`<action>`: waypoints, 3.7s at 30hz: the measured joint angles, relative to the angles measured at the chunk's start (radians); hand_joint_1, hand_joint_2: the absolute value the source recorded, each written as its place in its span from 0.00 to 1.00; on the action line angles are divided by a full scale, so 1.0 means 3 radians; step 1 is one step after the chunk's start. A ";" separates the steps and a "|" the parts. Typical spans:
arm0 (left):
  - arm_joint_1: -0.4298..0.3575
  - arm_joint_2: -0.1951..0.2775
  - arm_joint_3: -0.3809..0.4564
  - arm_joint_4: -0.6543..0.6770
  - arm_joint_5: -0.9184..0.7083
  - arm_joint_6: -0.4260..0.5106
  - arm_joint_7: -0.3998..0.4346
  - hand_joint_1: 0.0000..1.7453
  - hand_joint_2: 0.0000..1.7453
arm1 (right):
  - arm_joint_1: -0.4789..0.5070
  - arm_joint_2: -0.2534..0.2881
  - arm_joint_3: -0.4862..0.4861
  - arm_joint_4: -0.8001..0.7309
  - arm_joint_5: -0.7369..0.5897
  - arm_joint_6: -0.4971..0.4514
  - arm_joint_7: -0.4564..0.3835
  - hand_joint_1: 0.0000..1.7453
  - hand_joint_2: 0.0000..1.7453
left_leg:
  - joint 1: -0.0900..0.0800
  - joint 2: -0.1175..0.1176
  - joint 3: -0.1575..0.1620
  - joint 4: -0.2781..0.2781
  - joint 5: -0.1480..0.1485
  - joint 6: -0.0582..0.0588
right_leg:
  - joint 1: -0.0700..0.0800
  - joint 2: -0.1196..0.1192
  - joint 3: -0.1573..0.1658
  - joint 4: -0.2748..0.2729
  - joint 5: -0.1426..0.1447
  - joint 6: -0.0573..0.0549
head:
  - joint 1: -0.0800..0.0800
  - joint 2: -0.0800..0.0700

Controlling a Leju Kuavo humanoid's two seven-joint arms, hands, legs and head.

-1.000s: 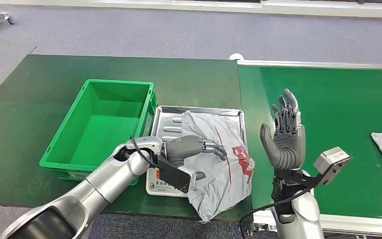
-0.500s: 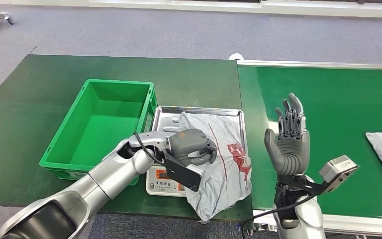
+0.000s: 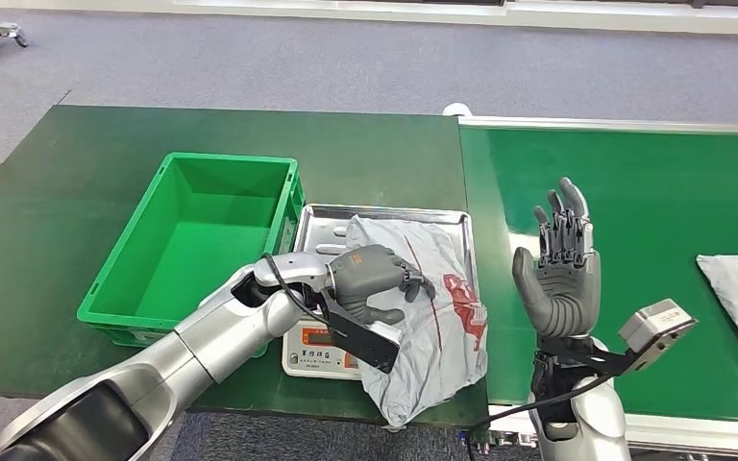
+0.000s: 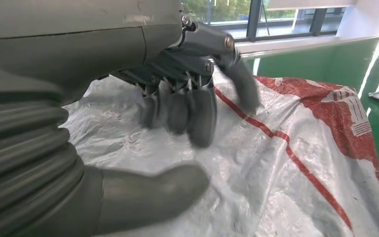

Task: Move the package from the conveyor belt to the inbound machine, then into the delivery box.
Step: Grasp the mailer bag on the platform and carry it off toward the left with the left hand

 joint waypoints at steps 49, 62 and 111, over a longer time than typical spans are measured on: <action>0.0290 -0.0161 -0.0302 0.0023 -0.0269 0.0789 0.0169 0.00 1.00 | 0.0158 0.0011 -0.0114 -0.0135 0.0024 0.0044 0.0044 0.00 1.00 | -0.0001 -0.0002 0.0000 0.0000 0.0000 0.0002 | -0.0002 -0.0001 0.0000 0.0000 0.0000 0.0000 | 0.0000 0.0000; 0.0369 -0.0326 -0.0302 0.0296 -0.0327 0.0762 0.0091 0.00 1.00 | 0.0080 0.0016 -0.0114 -0.0126 0.0023 0.0055 0.0070 0.00 1.00 | -0.0001 -0.0003 -0.0001 0.0000 0.0002 0.0004 | -0.0003 -0.0002 0.0002 0.0000 0.0002 0.0002 | 0.0000 0.0000; 0.0002 -0.0586 -0.0358 0.0517 -0.0774 0.1059 0.0322 1.00 1.00 | 0.0059 0.0100 -0.0114 -0.0111 0.0025 0.0075 0.0062 0.00 1.00 | -0.0001 -0.0006 0.0001 0.0000 0.0008 0.0001 | -0.0002 -0.0008 0.0003 0.0000 0.0007 -0.0001 | 0.0000 0.0000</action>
